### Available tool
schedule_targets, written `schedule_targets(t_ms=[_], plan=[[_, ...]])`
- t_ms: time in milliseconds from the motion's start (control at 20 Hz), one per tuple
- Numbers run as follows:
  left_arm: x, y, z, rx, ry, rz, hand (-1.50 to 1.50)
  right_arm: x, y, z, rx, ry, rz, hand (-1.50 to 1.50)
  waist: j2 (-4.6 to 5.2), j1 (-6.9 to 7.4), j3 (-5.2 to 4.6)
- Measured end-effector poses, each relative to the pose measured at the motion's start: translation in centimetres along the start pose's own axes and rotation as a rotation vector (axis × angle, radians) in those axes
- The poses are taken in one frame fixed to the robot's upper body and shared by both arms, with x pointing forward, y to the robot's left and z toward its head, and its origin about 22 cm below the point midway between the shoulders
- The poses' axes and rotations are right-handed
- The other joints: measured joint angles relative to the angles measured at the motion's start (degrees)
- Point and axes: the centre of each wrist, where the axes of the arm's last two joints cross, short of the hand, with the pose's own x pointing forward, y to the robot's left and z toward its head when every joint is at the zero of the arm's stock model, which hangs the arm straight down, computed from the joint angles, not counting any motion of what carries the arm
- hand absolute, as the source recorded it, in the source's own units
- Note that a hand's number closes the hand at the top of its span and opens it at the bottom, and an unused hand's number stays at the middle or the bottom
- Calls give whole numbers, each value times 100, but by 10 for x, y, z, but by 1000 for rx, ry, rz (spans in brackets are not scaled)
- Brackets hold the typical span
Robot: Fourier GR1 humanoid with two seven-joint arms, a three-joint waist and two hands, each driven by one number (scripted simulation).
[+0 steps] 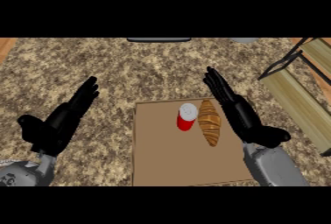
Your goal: Pick the croissant from the tray and place it in the tiered shelf
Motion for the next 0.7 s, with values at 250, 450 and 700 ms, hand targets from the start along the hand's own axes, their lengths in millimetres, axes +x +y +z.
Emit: schedule_targets(t_ms=[250, 450, 700], plan=[[-35, 18, 9, 140, 155, 65, 0, 16, -65, 25, -256, 31, 200, 150, 0, -13, 138], [-66, 28, 25, 247, 302, 131, 0, 11, -133, 79, -527, 288, 453, 150, 54, -121, 140], [-89, 29, 28, 267, 386, 185, 0, 8, -153, 129, -697, 425, 454, -150, 28, 46, 188]])
